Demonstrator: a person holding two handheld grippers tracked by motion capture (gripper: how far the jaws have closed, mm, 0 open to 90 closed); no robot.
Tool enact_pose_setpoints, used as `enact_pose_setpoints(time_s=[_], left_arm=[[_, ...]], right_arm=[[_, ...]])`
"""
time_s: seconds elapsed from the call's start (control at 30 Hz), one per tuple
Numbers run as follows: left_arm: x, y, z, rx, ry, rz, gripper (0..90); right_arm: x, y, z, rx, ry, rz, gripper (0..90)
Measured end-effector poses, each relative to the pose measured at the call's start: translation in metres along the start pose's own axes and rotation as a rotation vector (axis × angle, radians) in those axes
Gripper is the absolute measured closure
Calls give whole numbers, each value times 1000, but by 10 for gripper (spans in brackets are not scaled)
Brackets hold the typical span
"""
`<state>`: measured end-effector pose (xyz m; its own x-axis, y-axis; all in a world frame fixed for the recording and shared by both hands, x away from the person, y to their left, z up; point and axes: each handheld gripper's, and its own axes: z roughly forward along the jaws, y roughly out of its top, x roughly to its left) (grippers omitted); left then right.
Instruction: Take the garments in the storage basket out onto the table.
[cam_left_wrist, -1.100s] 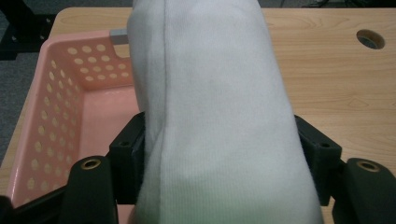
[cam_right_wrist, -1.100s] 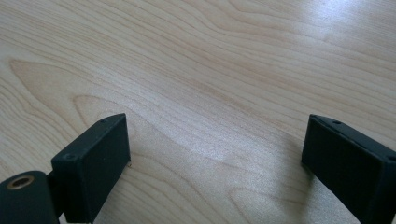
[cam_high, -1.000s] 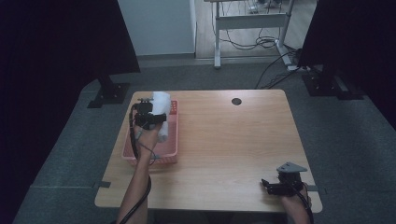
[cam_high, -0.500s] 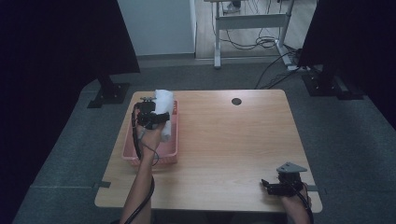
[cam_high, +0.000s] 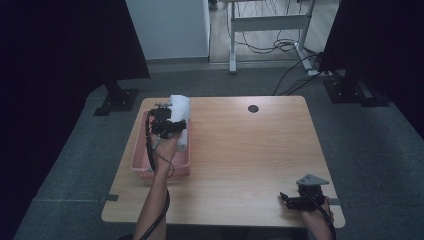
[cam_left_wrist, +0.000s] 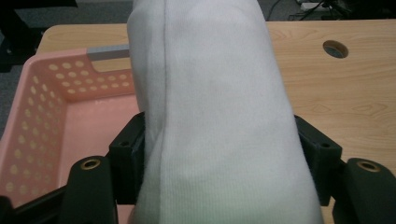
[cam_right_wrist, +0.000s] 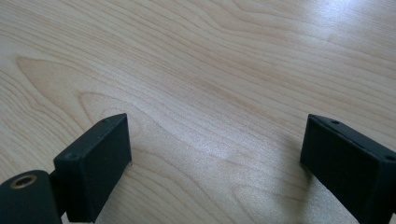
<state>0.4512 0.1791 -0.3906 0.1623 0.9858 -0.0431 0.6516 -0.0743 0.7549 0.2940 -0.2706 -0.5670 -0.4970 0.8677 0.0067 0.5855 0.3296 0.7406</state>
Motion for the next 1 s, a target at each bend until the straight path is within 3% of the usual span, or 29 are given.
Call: enact_pose_setpoints(time_s=[1.0], left_arm=[[-40,2,7,-3,-44,41,327]], right_arm=[[0,0,0,0,1,-2,83]])
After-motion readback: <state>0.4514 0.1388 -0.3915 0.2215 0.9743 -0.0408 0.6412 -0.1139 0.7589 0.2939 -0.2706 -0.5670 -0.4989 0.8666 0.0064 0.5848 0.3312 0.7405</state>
